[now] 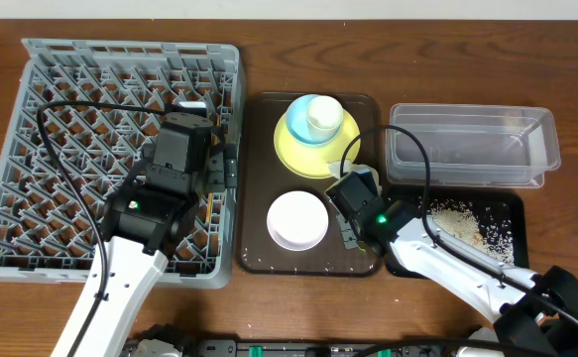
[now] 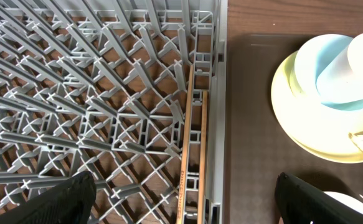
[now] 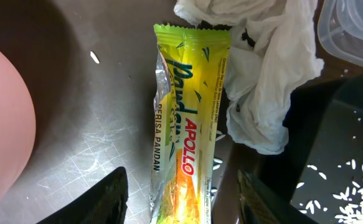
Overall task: Sort waste into correct bins and load items into the dishwasher
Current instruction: 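Grasp the yellow snack wrapper on the brown tray with the right gripper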
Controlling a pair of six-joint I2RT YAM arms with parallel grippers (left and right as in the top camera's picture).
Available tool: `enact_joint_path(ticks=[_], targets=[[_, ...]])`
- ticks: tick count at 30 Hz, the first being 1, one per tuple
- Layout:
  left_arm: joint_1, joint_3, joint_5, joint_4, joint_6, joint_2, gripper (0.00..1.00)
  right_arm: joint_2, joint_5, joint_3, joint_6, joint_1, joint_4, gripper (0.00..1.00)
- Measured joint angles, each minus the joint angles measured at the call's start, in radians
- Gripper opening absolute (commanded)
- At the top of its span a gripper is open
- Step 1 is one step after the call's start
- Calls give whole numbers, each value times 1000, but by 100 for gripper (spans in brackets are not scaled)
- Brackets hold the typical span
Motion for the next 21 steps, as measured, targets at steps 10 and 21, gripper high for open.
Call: enact_joint_path(ticks=[10, 21], targets=[[0, 0, 0, 0, 0, 0, 93, 0, 0, 0, 0, 0, 1, 43], [0, 0, 0, 0, 0, 0, 92, 20, -3, 0, 0, -1, 15, 44]])
